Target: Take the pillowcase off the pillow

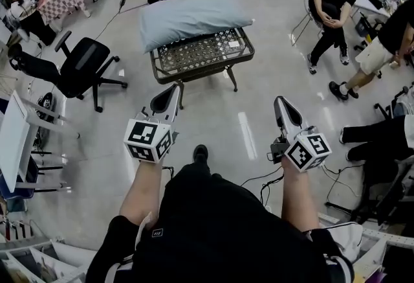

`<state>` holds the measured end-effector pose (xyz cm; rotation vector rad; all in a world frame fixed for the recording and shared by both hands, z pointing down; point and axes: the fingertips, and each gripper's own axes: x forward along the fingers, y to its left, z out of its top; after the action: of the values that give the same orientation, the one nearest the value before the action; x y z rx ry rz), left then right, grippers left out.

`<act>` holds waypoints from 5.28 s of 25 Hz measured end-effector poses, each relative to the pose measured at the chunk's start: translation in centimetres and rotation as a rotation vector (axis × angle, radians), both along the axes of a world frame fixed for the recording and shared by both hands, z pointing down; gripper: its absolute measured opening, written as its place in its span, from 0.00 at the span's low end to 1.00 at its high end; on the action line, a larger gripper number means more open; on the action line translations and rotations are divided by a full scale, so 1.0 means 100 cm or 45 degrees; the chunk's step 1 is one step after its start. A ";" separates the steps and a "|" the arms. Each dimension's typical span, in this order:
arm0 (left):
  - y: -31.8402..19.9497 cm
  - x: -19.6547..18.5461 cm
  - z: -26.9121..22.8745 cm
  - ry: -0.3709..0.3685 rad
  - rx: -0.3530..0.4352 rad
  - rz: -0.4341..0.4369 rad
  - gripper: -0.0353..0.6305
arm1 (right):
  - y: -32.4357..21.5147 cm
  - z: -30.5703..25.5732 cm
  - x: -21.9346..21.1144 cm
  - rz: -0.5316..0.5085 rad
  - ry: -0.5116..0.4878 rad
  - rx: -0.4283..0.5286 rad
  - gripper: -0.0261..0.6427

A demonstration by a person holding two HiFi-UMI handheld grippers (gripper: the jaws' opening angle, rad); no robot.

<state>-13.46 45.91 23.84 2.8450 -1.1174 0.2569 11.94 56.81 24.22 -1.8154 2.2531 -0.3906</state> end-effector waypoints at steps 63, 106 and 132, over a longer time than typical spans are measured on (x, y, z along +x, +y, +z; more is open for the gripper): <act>-0.526 0.315 0.228 -0.224 -0.613 -0.165 0.06 | -0.651 0.260 0.255 -0.492 -0.054 -0.742 0.06; -0.509 0.243 0.348 -0.648 -0.786 -0.342 0.06 | -0.621 0.353 0.185 -1.084 0.210 -0.910 0.43; -0.514 0.143 0.337 -0.812 -0.757 -0.572 0.06 | -0.633 0.348 0.174 -1.072 0.859 -0.924 0.12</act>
<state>0.86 -5.51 57.56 1.9609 -1.4188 1.2652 29.31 -6.49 59.04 -1.1860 3.6965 -0.9397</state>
